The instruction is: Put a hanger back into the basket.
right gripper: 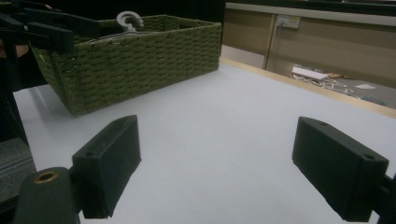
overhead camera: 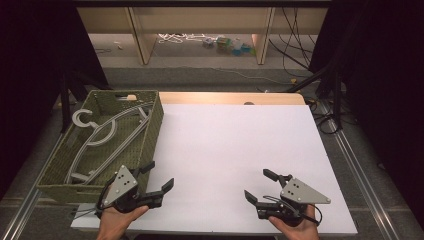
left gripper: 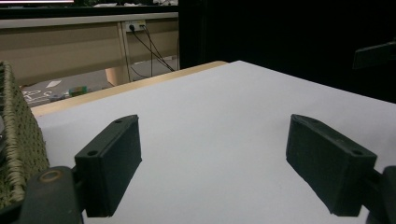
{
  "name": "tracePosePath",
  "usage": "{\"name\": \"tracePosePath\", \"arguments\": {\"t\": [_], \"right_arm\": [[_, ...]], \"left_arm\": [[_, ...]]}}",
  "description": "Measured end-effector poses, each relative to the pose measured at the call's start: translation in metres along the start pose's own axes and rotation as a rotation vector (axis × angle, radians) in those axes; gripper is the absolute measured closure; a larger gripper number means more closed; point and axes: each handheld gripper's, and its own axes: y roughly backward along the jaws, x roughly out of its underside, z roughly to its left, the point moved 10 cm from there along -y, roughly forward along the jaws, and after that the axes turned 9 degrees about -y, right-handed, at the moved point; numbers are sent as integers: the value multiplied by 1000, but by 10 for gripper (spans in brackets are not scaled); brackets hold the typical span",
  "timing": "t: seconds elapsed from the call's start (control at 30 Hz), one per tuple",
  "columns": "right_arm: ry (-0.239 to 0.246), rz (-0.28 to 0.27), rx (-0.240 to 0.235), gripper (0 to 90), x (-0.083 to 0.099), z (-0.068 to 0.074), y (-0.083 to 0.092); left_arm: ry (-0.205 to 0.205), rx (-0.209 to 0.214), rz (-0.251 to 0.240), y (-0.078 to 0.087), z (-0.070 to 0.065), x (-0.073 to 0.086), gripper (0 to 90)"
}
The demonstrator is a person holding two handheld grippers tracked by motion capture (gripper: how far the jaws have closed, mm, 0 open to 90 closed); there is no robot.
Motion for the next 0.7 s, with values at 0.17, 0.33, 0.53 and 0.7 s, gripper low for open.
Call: {"name": "tracePosePath", "arguments": {"t": [0.17, 0.33, 0.53, 0.7], "right_arm": [[0, 11, 14, 161, 2, -3, 0], [-2, 23, 8, 161, 3, -3, 0], [2, 16, 9, 161, 3, -3, -1], [5, 17, 14, 161, 3, -4, -1]], "left_arm": [[-2, 16, 5, -2, -2, 1, 170], [4, 11, 5, -2, -1, 1, 168], [15, 13, 4, -3, -2, 1, 168], [1, 12, 5, -2, 0, 1, 168]]}}
